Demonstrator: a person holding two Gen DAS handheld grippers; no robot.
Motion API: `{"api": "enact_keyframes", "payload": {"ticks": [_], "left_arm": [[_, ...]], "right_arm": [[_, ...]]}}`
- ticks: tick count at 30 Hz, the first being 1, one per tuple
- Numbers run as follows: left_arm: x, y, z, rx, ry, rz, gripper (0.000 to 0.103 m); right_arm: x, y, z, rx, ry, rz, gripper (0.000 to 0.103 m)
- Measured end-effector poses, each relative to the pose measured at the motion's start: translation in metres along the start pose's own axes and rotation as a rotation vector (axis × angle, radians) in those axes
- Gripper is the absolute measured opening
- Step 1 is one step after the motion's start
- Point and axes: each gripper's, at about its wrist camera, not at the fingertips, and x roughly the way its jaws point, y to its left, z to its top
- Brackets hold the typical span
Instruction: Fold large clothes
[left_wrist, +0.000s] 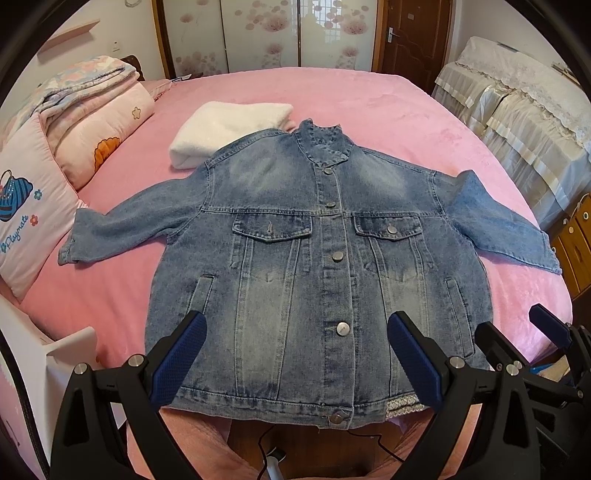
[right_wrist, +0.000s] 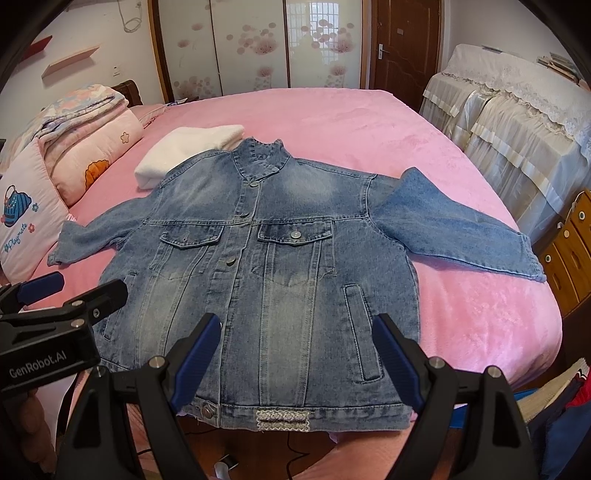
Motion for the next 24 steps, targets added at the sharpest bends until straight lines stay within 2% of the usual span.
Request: {"api": "enact_keyframes", "payload": {"ticks": [6, 12, 20, 24], "left_arm": [[0.003, 0.002, 0.017, -0.011, -0.009, 0.012, 0.098], [0.002, -0.008, 0.034, 0.02, -0.026, 0.014, 0.098], [-0.003, -0.03, 0.07, 0.07, -0.1, 0.011, 0.098], [-0.008, -0.052, 0.095, 0.11, -0.163, 0.002, 0.098]], "right_arm": [[0.005, -0.007, 0.008, -0.001, -0.01, 0.005, 0.085], [0.003, -0.013, 0.021, -0.011, -0.05, 0.018, 0.085], [-0.005, -0.032, 0.049, -0.004, -0.131, 0.007, 0.085], [-0.009, -0.055, 0.067, 0.018, -0.187, -0.037, 0.085]]}}
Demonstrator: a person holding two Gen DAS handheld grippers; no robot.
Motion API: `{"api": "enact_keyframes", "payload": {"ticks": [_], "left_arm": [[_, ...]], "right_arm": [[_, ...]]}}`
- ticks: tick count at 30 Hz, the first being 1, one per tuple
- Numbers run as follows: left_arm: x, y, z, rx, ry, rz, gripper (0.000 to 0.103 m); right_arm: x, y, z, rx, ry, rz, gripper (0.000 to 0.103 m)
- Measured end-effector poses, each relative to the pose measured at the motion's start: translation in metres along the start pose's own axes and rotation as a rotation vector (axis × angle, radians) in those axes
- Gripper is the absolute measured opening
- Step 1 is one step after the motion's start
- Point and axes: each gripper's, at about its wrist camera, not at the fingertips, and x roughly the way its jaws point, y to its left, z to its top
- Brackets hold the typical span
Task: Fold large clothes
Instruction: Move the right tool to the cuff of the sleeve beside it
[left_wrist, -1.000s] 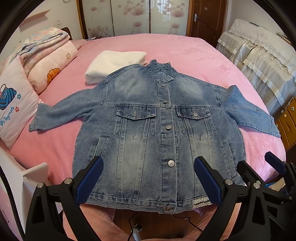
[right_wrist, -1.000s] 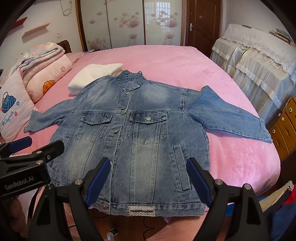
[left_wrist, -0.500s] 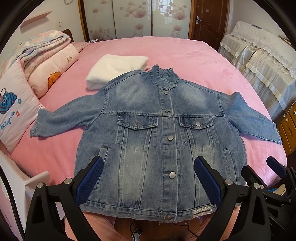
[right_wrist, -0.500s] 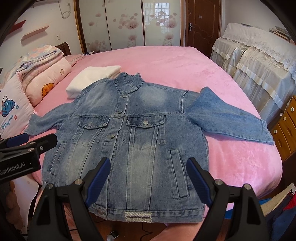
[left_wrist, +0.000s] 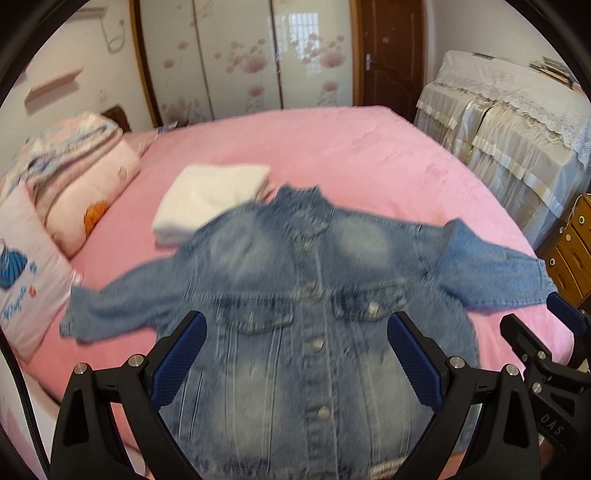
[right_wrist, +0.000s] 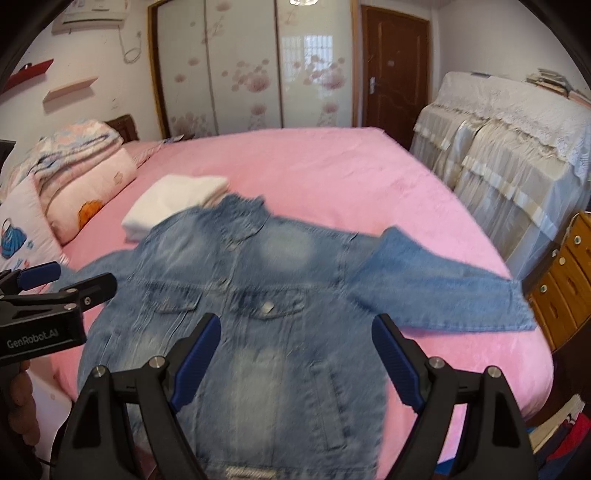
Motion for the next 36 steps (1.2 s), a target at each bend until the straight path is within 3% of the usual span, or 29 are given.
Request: {"api": "enact_keyframes", "payload": {"ticks": [5, 11, 17, 23, 25, 27, 31, 36], "left_arm": [[0.004, -0.029, 0.038, 0.024, -0.097, -0.058, 0.098], [0.028, -0.077, 0.069, 0.076, -0.241, -0.068, 0.098], [0.088, -0.134, 0.082, 0.105, -0.088, -0.216, 0.098], [0.138, -0.186, 0.073, 0.14, -0.005, -0.246, 0.098], [0.146, -0.2, 0.069, 0.154, -0.006, -0.26, 0.098], [0.156, -0.214, 0.066, 0.163, 0.0, -0.279, 0.098], [0.168, -0.238, 0.066, 0.169, 0.016, -0.313, 0.098], [0.169, -0.254, 0.062, 0.176, 0.03, -0.362, 0.098]], "right_arm": [[0.012, -0.045, 0.018, 0.062, -0.049, -0.064, 0.085], [0.043, -0.119, 0.028, 0.176, -0.023, -0.195, 0.085], [0.094, -0.233, 0.013, 0.413, 0.067, -0.308, 0.085], [0.142, -0.35, -0.033, 0.735, 0.167, -0.402, 0.084], [0.151, -0.377, -0.052, 0.838, 0.175, -0.379, 0.083], [0.158, -0.398, -0.069, 0.933, 0.179, -0.353, 0.082], [0.174, -0.415, -0.092, 1.028, 0.191, -0.309, 0.066], [0.186, -0.42, -0.096, 1.029, 0.148, -0.314, 0.064]]}}
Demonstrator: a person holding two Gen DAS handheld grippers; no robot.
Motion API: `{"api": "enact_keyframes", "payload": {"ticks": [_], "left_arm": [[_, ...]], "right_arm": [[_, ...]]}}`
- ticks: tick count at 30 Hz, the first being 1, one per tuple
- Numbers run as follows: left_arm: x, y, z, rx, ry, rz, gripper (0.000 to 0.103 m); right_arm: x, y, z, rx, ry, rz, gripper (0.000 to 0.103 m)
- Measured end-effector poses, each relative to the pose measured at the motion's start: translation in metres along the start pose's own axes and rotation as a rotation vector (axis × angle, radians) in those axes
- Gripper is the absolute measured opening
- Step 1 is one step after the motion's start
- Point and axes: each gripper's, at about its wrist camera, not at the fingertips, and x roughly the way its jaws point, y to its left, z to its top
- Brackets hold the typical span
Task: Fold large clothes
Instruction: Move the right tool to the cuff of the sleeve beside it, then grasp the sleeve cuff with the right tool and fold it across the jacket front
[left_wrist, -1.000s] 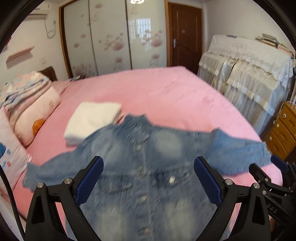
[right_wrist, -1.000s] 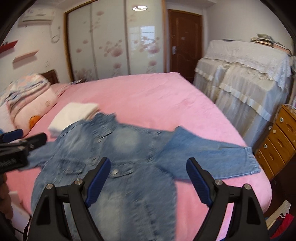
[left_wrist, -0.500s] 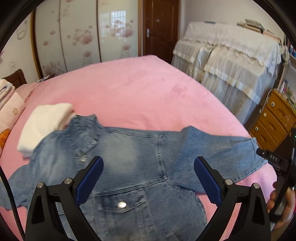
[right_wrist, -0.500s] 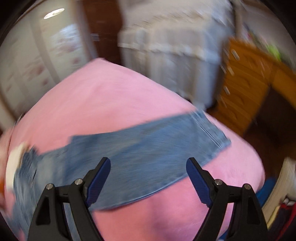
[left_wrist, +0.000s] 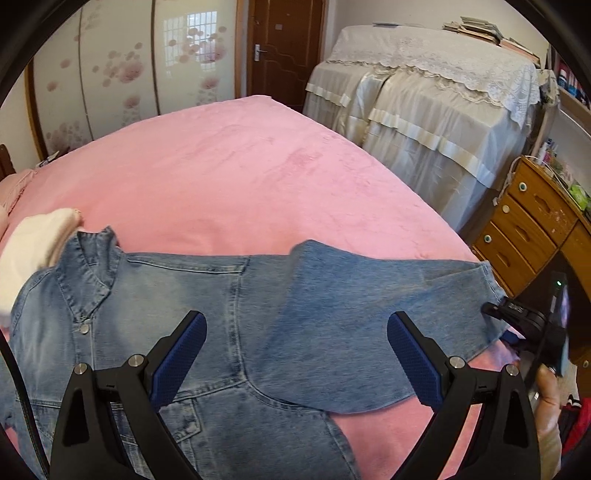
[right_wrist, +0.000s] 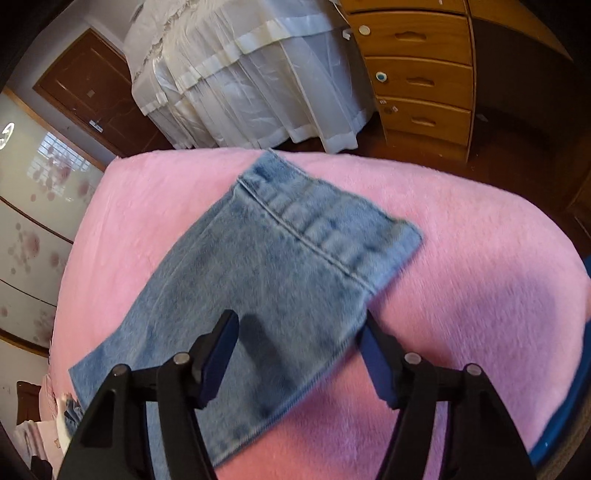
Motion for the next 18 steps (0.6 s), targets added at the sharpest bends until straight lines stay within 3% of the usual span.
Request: {"api": "enact_keyframes", "payload": {"ticks": [2, 4, 5, 9, 11, 14, 18], "left_arm": [[0.0, -0.003, -0.003, 0.014, 0.009, -0.002, 0.098], [-0.002, -0.001, -0.006, 0.018, 0.018, 0.015, 0.098], [-0.003, 0.001, -0.007, 0.014, 0.028, 0.026, 0.098], [-0.011, 0.026, -0.01, -0.062, 0.051, 0.03, 0.098], [-0.012, 0.043, -0.013, -0.12, 0.086, 0.084, 0.098], [-0.012, 0.071, -0.02, -0.179, 0.127, 0.147, 0.098], [-0.022, 0.112, -0.034, -0.243, 0.126, 0.202, 0.098]], "right_arm": [[0.005, 0.003, 0.004, -0.009, -0.013, -0.019, 0.047], [0.006, 0.004, 0.007, -0.021, -0.014, 0.019, 0.014], [0.005, 0.005, 0.009, -0.02, -0.014, 0.043, 0.01], [-0.023, 0.03, 0.004, -0.119, -0.115, 0.095, 0.009], [-0.046, 0.053, -0.003, -0.191, -0.164, 0.17, 0.009], [-0.082, 0.1, -0.024, -0.332, -0.22, 0.275, 0.009], [-0.12, 0.169, -0.067, -0.566, -0.249, 0.406, 0.009]]}}
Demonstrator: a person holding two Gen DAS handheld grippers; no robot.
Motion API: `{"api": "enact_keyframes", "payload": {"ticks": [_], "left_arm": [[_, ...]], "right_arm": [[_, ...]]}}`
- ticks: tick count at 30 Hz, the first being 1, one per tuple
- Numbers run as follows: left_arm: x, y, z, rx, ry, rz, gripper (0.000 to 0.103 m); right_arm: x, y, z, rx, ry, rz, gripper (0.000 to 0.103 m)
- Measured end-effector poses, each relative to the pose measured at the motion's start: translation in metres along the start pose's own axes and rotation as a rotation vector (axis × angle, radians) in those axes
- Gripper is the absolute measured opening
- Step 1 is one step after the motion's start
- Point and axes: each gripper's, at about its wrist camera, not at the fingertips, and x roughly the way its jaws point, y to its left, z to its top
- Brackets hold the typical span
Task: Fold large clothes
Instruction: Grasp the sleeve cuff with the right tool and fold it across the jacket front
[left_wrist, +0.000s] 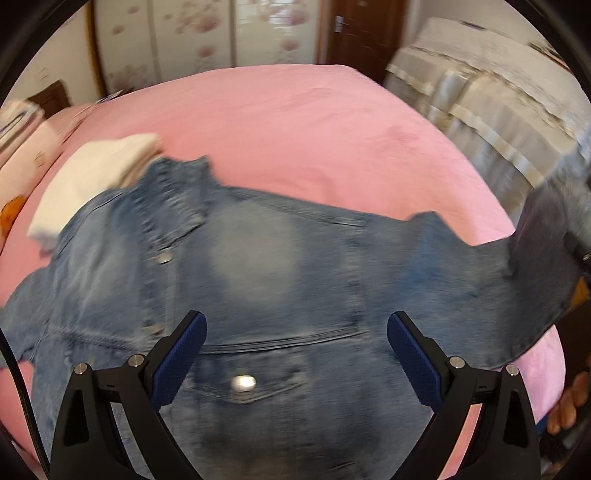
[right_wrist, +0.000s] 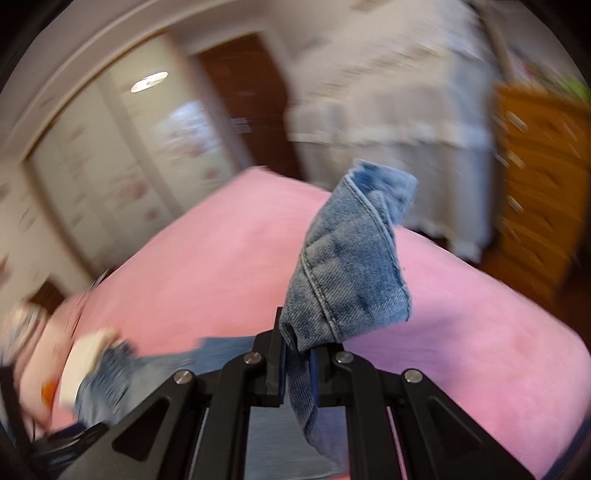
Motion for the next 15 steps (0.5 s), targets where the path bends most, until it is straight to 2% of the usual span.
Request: {"api": "enact_keyframes", "payload": {"ticks": [2, 5, 8, 11, 13, 15], "left_arm": [[-0.001, 0.023, -0.003, -0.039, -0.002, 0.005, 0.098], [0.003, 0.057, -0.01, -0.095, 0.012, -0.009, 0.098], [0.01, 0.088, -0.019, -0.156, 0.028, -0.041, 0.098], [0.027, 0.113, -0.032, -0.211, 0.062, -0.1, 0.098], [0.04, 0.122, -0.04, -0.235, 0.105, -0.137, 0.098], [0.052, 0.128, -0.046, -0.259, 0.143, -0.202, 0.098]], "right_arm": [[-0.001, 0.052, -0.009, -0.133, 0.007, 0.077, 0.009], [0.009, 0.109, -0.034, -0.298, 0.046, 0.132, 0.009], [0.036, 0.153, -0.084, -0.471, 0.154, 0.144, 0.013], [0.068, 0.166, -0.137, -0.617, 0.28, 0.086, 0.025], [0.078, 0.169, -0.162, -0.664, 0.353, 0.07, 0.028], [0.07, 0.164, -0.181, -0.669, 0.384, 0.085, 0.031]]}}
